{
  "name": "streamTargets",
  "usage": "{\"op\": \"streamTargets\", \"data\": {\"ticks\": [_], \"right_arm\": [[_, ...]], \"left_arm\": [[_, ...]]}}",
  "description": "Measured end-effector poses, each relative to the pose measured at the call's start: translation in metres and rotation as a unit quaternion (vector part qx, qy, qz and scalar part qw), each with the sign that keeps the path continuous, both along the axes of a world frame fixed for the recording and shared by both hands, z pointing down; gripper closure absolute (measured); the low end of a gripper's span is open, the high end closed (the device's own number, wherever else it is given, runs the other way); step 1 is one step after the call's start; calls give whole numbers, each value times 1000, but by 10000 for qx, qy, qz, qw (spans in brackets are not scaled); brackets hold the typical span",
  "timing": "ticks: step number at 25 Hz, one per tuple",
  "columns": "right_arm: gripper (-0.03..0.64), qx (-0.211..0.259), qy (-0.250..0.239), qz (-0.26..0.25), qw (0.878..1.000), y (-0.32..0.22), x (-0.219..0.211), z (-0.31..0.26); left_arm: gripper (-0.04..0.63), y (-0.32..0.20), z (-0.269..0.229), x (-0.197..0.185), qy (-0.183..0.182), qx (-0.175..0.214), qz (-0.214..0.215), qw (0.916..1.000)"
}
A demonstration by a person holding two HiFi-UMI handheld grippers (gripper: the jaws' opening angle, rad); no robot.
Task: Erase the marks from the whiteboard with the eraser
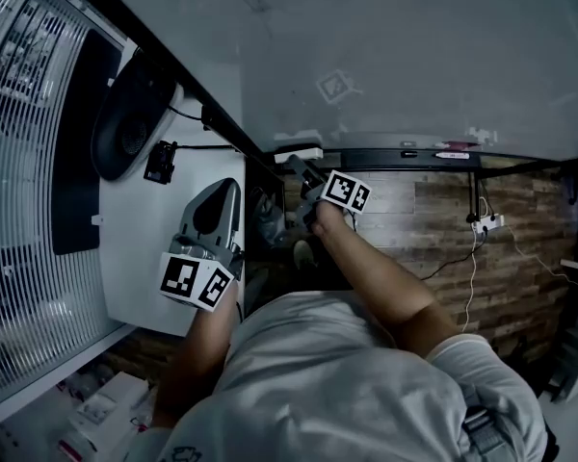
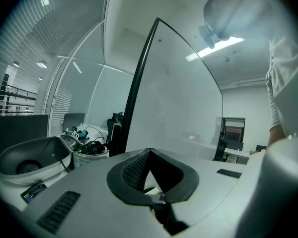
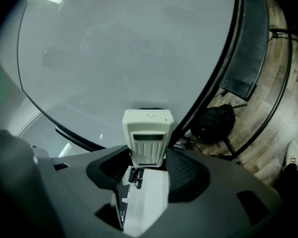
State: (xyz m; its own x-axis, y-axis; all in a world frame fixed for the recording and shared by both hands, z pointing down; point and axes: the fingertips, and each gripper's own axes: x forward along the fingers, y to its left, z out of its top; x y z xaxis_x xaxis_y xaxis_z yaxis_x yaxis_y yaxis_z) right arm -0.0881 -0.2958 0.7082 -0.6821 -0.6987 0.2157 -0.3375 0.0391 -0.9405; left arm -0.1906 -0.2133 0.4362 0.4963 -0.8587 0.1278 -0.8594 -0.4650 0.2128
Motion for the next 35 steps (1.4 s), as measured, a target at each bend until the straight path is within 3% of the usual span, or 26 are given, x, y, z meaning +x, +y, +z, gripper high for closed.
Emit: {"op": "streamTargets", "data": {"ticks": [4,10,19,31,35], "right_arm": [[383,-90,-7,-43,10000,0,1,10],[383,-269,-611,129,9977,1,-5,-17],[383,467,-841,-33,9954,4,-12,-114],[383,1396,-1095,134,9841,0,-3,-228],[383,1607,-893,104,9829,-1,0,-241]], "left_arm": [[589,1,0,-1,1,-10,-47,10000],[589,2,0,4,44,22,-13,10000],[589,3,-22,9,137,292,102,9994],[589,0,-79,6,409,1040,275,9934],[589,-2,-90,12,437,1107,397,9921]]}}
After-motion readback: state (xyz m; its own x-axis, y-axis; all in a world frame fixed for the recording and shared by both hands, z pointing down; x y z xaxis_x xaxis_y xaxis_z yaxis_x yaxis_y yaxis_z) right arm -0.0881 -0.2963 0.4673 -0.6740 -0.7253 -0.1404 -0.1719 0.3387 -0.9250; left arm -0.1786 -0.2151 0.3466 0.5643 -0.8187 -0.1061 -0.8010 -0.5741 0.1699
